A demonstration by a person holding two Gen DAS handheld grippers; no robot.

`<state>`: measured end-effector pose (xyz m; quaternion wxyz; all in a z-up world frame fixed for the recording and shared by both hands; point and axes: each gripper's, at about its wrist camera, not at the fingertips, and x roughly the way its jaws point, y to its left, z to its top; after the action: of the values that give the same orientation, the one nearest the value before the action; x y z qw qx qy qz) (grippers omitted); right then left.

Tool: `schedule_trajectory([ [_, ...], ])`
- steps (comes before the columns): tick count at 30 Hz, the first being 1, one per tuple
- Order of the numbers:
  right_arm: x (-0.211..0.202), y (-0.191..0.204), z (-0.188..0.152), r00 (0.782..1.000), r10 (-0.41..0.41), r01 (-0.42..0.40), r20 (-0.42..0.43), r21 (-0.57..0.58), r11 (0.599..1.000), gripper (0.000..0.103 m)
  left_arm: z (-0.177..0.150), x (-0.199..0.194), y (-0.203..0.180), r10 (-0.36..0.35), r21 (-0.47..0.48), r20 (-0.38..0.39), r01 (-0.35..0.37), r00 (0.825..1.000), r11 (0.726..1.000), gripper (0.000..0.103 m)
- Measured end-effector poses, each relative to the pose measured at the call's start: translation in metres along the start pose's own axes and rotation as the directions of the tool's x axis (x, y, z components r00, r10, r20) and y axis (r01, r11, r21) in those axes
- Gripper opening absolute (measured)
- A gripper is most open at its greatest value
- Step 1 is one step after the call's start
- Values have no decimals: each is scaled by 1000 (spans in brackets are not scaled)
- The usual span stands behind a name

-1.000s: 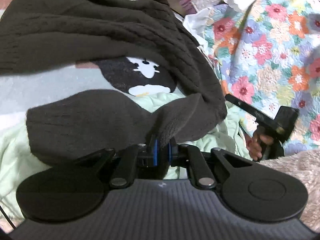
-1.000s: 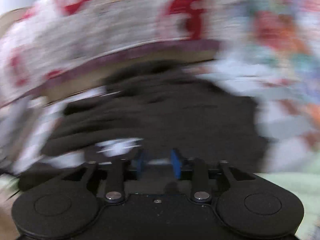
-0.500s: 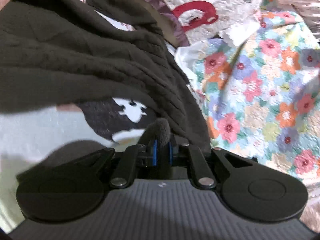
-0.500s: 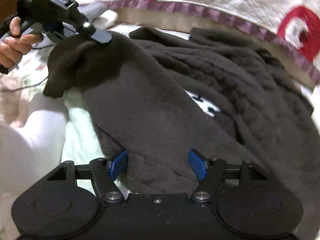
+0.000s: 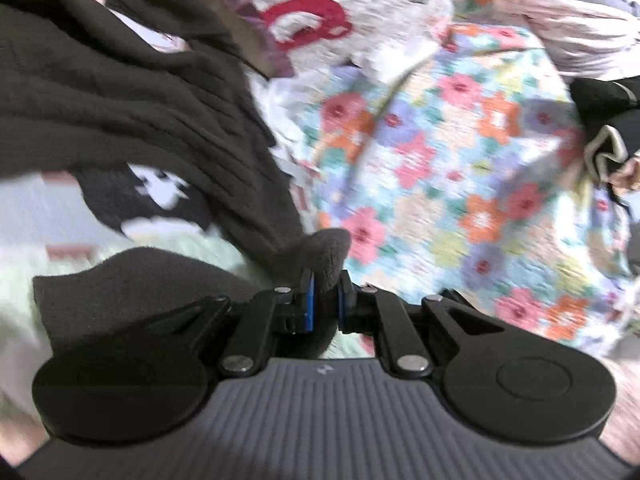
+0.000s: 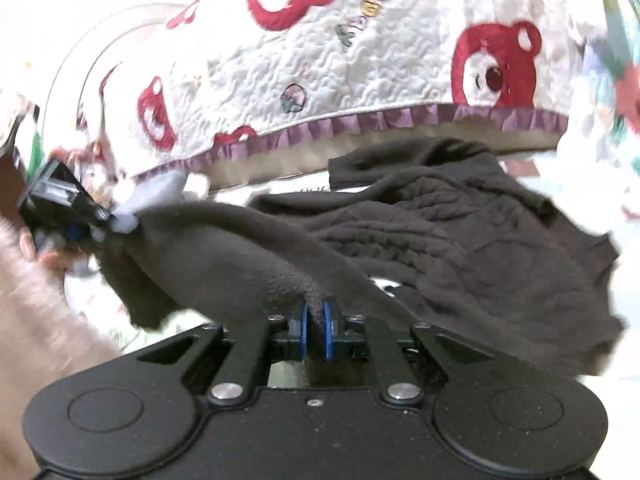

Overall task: Fold clothes
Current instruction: 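Grasp the sweater hem with the left gripper while the right gripper grasps the sleeve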

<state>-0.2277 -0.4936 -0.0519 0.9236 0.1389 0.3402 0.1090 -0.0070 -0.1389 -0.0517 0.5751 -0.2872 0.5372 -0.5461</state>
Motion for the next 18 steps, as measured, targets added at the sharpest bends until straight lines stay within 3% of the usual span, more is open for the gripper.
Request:
schedule_trajectory([
  [3,-9,-1,-15,994,12,-14,-105,-13,1000,10,-22,7,-3,118,55,-61,-115,991,992,11],
  [6,10,-9,-40,973,15,-13,-229,8,1000,10,-35,30,25,298,56,-130,-293,946,954,12],
  [9,36,-14,-61,941,15,0,-338,46,999,10,-47,42,59,367,-40,-195,-381,909,923,17],
  [12,41,-10,-61,928,13,2,-373,40,999,17,-47,29,65,410,-39,-162,-421,898,906,33],
  [14,31,-13,-50,937,16,-7,-348,29,1000,23,-40,10,66,443,-28,-95,-447,891,894,45],
  [15,22,-17,-44,947,20,-10,-320,33,999,33,-34,-2,67,467,-29,-50,-468,883,883,47],
  [16,12,-24,-36,960,21,-7,-279,52,999,42,-27,-15,69,500,-33,3,-499,866,866,48],
  [18,-3,-45,-24,984,20,6,-176,144,990,43,-12,-38,76,556,-62,103,-552,825,831,54],
])
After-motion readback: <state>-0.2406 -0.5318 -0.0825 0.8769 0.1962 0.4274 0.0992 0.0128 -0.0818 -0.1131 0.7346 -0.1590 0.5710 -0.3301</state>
